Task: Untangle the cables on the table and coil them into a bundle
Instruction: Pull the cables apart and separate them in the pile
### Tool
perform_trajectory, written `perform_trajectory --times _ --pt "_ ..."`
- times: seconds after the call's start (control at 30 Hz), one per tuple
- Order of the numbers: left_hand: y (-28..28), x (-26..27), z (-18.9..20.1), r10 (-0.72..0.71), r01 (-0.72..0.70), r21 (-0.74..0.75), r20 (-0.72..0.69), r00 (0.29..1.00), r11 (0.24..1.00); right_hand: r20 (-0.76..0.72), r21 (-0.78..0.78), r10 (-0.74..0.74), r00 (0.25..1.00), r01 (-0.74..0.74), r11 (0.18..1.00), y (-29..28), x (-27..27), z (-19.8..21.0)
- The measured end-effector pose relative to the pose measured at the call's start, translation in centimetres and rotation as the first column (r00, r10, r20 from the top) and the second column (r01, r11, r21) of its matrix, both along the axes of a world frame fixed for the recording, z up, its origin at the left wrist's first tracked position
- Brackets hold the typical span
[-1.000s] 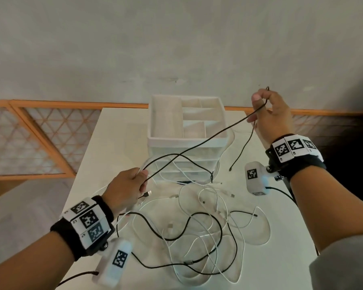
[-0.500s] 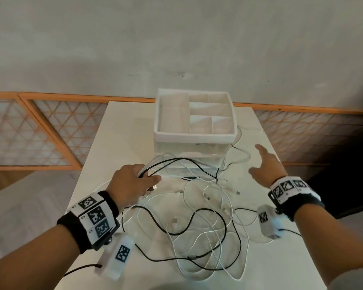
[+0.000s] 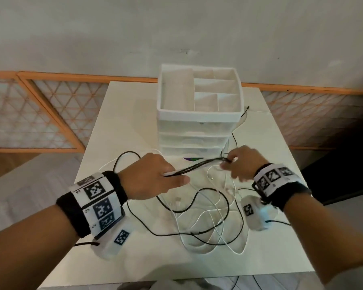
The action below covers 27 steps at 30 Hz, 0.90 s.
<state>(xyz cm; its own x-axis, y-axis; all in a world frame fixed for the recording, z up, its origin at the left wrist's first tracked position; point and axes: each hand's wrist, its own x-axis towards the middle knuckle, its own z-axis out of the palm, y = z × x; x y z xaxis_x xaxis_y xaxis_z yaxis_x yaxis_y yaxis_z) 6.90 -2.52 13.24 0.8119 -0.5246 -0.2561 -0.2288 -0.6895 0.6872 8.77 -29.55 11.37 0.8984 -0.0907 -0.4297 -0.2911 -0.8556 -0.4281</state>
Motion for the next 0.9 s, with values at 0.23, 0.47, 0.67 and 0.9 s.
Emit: perform_trajectory --times 0.23,0.47,0.67,0.9 --pt "0.4 -2.1 -4.9 0.058 -0.028 0.388 -0.067 0.996 0.921 0.384 0.013 -0.056 0.921 0.056 0.998 -0.5 -1.0 -3.1" --pt "0.8 -2.3 -6.4 0.333 -0.310 0.124 -0.273 0.902 0.943 0.313 -0.030 0.221 0.924 -0.223 0.974 3.0 -9.7 -9.0" --pt "0.6 -1.9 -6.6 0.414 -0.438 0.013 -0.350 0.840 0.899 -0.061 -0.229 0.436 0.898 -0.437 0.869 4.2 -12.5 -12.1" --pt "-0.3 -1.7 -5.2 0.442 -0.548 -0.270 -0.365 0.819 0.792 0.628 0.126 0.064 0.776 -0.182 0.975 4.9 -7.5 -6.5"
